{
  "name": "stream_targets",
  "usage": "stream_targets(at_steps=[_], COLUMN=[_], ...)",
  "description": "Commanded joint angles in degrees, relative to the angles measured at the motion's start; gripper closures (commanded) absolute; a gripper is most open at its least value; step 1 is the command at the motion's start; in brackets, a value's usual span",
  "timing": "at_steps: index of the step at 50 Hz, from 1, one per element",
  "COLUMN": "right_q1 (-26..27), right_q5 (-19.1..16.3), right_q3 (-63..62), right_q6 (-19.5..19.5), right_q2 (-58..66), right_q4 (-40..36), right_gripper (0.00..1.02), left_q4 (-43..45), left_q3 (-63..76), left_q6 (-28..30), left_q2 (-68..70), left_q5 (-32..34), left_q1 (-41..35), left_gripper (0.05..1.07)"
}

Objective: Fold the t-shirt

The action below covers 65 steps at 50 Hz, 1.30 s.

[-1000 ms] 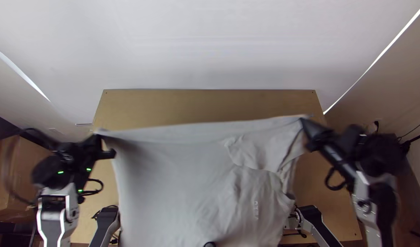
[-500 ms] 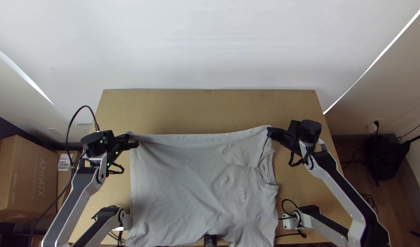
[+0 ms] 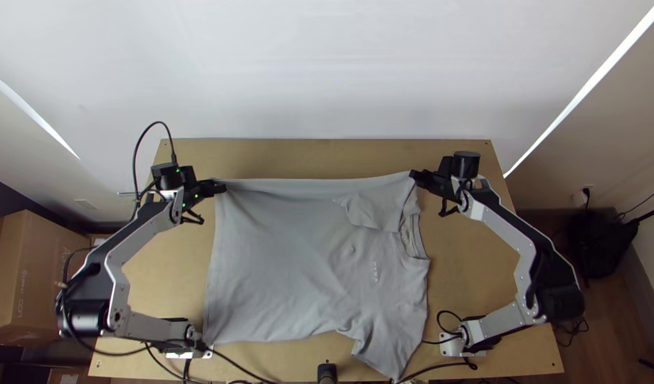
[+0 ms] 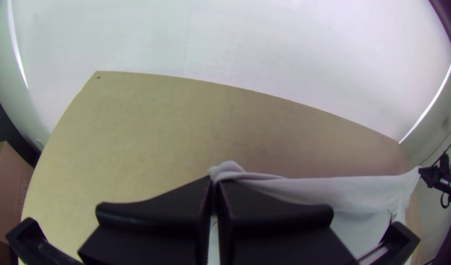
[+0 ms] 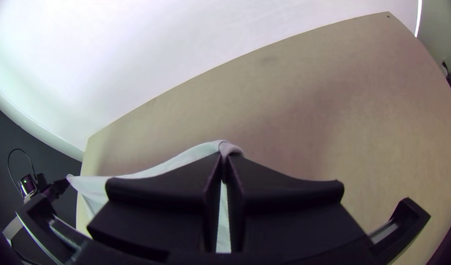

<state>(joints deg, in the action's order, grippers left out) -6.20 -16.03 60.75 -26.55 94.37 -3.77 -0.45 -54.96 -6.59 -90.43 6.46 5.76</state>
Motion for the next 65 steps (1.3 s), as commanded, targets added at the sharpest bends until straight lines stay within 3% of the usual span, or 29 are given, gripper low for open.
stream_targets(at_steps=[1,15,26,43,52,65], right_q1=[0.92,1.19,1.63,1.8,1.71,1.36], right_q5=[1.27,3.46,3.64,3.64,3.55,3.64], right_q3=[4.9,18.7,33.03,48.23,52.98,48.5], right_q6=[0.44,0.27,0.0,-2.37,-2.28,-1.05], right_q2=[5.3,18.31,27.98,33.51,34.04,28.86], right_q4=[0.96,0.25,-6.69,-20.14,-29.72,-33.41], right_gripper=[1.0,1.0,1.0,1.0,1.0,1.0], left_q4=[1.15,0.27,-4.03,-22.14,-28.03,-28.91], left_q3=[-5.51,-19.31,-31.0,-46.82,-47.7,-39.44], left_q6=[1.14,1.05,1.05,0.17,-0.27,0.44], left_q2=[-5.81,-19.61,-28.83,-34.11,-31.56,-24.26], left_q5=[-0.31,-0.31,-0.31,1.45,3.82,6.29], left_q1=[1.01,1.18,1.1,1.71,2.59,3.21], left_gripper=[1.05,1.05,1.05,1.05,1.05,1.05])
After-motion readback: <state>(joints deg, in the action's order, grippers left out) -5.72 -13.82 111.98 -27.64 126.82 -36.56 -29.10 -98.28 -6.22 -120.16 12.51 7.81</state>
